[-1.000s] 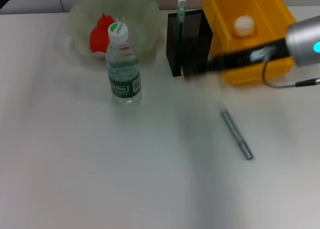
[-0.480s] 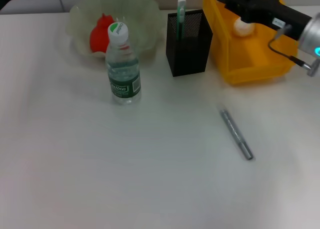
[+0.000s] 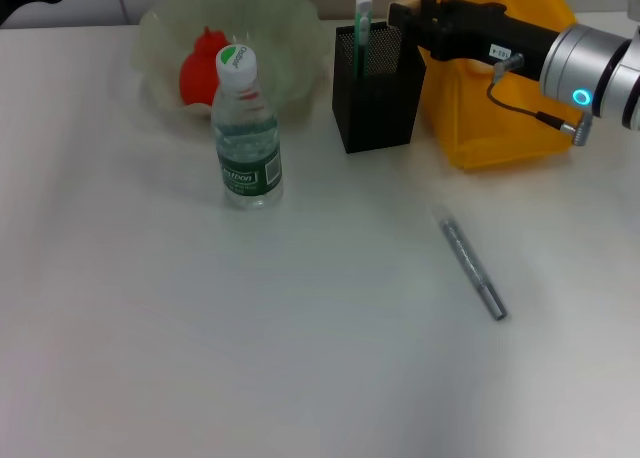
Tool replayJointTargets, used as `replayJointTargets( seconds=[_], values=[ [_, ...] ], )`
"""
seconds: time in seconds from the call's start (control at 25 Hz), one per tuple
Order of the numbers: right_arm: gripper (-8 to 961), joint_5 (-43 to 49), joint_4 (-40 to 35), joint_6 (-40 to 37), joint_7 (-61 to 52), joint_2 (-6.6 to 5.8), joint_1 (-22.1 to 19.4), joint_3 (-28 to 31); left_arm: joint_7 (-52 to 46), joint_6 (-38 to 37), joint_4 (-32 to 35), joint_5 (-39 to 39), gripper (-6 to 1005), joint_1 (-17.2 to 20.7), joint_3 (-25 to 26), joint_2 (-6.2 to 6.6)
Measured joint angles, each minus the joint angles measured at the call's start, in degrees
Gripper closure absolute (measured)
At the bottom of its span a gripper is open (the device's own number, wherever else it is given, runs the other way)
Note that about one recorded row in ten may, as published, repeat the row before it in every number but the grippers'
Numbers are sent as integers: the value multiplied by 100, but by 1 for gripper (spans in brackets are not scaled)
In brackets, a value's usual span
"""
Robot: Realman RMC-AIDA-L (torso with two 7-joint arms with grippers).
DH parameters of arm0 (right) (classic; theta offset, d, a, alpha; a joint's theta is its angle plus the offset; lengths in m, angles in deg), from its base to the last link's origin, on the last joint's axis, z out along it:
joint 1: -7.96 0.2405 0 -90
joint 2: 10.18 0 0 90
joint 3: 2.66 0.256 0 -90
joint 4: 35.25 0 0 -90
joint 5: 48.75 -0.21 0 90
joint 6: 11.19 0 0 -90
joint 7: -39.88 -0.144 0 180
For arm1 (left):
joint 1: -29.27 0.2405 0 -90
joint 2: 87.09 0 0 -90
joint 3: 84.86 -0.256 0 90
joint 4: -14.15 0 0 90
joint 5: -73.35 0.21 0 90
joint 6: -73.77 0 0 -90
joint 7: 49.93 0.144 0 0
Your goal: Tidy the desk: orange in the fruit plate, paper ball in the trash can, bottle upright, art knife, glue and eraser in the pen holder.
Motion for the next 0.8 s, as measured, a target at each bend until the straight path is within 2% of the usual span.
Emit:
replayJointTargets(
  seconds=[0.52,0.8],
  values=[
    [544,5,223,346,-15,0,327,-219,10,-56,-18,-5,226,3,-47,-1],
    [453,58,230,269,-313,3,383,-256,10,-75,-24,-5,226,59,-40,-1]
  ],
)
